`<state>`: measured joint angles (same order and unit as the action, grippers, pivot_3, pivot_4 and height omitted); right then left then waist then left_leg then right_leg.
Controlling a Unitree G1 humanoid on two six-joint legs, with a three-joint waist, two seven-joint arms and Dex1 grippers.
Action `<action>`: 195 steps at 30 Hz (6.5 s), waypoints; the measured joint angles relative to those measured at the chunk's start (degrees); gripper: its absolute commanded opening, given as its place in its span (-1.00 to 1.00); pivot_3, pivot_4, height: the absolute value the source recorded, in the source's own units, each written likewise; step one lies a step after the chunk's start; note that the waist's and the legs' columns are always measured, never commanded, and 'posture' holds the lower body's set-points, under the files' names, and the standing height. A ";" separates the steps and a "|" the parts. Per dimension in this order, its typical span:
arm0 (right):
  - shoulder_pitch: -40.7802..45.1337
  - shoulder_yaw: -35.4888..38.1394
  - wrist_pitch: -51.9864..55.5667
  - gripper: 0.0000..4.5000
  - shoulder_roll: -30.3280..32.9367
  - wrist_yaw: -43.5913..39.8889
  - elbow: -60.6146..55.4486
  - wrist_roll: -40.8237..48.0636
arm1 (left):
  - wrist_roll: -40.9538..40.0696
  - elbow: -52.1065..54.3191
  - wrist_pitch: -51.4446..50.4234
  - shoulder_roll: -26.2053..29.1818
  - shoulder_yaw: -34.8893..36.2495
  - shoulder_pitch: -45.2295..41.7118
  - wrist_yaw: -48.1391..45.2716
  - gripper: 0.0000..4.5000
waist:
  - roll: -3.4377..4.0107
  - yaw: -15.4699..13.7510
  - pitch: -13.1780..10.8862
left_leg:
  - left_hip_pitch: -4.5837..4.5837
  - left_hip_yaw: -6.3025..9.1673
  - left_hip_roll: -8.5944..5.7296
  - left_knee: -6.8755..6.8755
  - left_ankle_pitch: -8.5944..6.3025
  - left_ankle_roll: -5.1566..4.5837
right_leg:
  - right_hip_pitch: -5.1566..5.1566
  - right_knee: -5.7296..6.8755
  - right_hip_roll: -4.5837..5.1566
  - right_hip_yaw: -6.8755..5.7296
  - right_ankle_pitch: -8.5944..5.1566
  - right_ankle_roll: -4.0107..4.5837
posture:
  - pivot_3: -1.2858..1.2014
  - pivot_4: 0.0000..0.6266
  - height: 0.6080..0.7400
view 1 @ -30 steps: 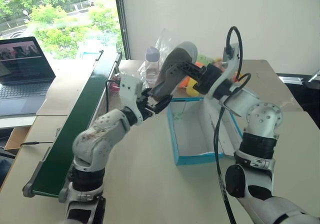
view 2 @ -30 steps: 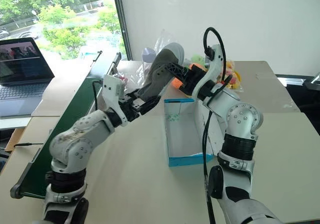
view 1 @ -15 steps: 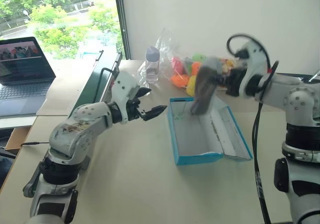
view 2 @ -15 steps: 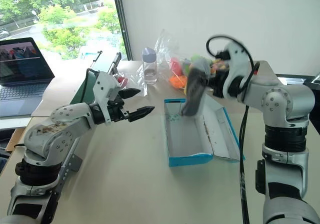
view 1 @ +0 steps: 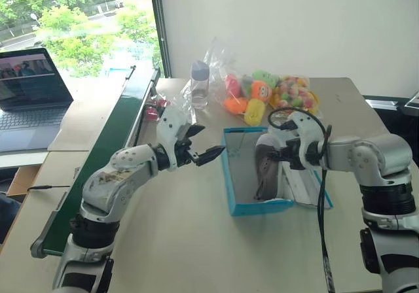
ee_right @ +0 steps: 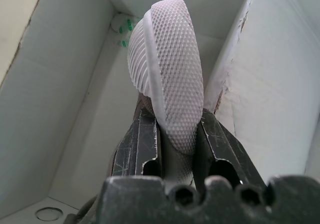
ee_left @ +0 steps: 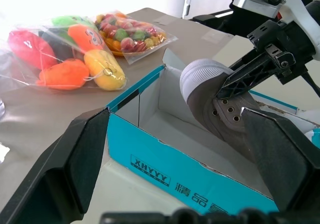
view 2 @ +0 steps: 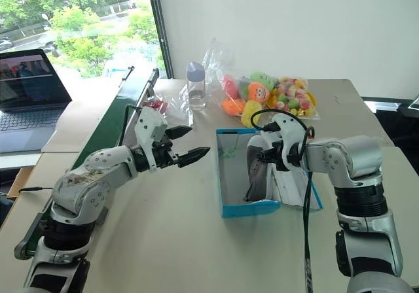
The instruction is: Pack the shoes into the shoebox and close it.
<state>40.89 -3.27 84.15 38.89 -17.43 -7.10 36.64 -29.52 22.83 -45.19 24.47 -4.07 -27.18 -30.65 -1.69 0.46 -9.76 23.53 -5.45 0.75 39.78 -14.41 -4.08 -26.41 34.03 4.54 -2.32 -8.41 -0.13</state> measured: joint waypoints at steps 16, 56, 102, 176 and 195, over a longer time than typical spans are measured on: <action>2.25 -6.30 -11.71 0.98 -4.68 -2.07 9.10 -12.44 | -0.09 4.44 -2.71 -0.29 0.66 2.19 3.70 1.00 | -0.03 -0.24 0.02 | -0.07 0.00 -0.01 0.01 0.00 0.00 | 0.06 0.01 -0.05 0.04 0.00 -0.01 | 0.03 -0.52 1.00; 2.06 -3.47 -40.63 0.98 -17.28 -23.36 1.52 -9.34 | 13.41 7.74 -7.45 -5.53 20.35 7.43 31.16 1.00 | -0.04 -0.20 0.02 | -0.20 -0.01 0.04 -0.02 0.03 0.14 | 0.08 0.06 -0.05 0.01 0.33 0.43 | 0.03 -0.52 1.00; -0.22 -4.92 -44.90 0.98 -19.51 -23.09 0.19 -12.92 | 15.94 -24.82 9.77 5.87 22.07 1.84 16.58 1.00 | -0.03 0.23 0.02 | -0.14 -0.02 0.04 -0.05 -0.19 0.52 | -0.03 0.07 0.17 -0.15 0.34 0.51 | 0.03 -0.52 1.00; 11.59 27.04 -29.07 -0.77 -32.58 11.46 11.25 18.51 | 2.32 -11.45 -6.13 -18.43 5.28 -22.03 18.72 -0.82 | -0.05 0.39 0.00 | -0.07 0.03 0.06 -0.05 0.02 0.11 | 0.04 0.03 -0.14 0.01 0.36 0.39 | 0.03 -0.52 1.00; 14.47 17.71 -13.81 -0.80 -10.01 10.10 11.48 13.00 | -2.15 -7.61 -12.24 -1.40 8.99 -16.80 9.07 0.11 | -0.01 0.15 -0.02 | -0.03 0.02 0.04 -0.05 0.01 0.09 | 0.03 -0.02 -0.09 0.02 0.34 0.39 | 0.03 -0.52 1.00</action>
<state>55.37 14.44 70.34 28.88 -7.33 4.38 49.64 -31.67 15.22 -57.42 23.08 4.92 -43.98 -21.58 -1.70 0.61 -9.78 23.50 -5.44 0.79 39.72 -14.39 -3.98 -26.38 34.01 4.45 -2.31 -8.07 0.26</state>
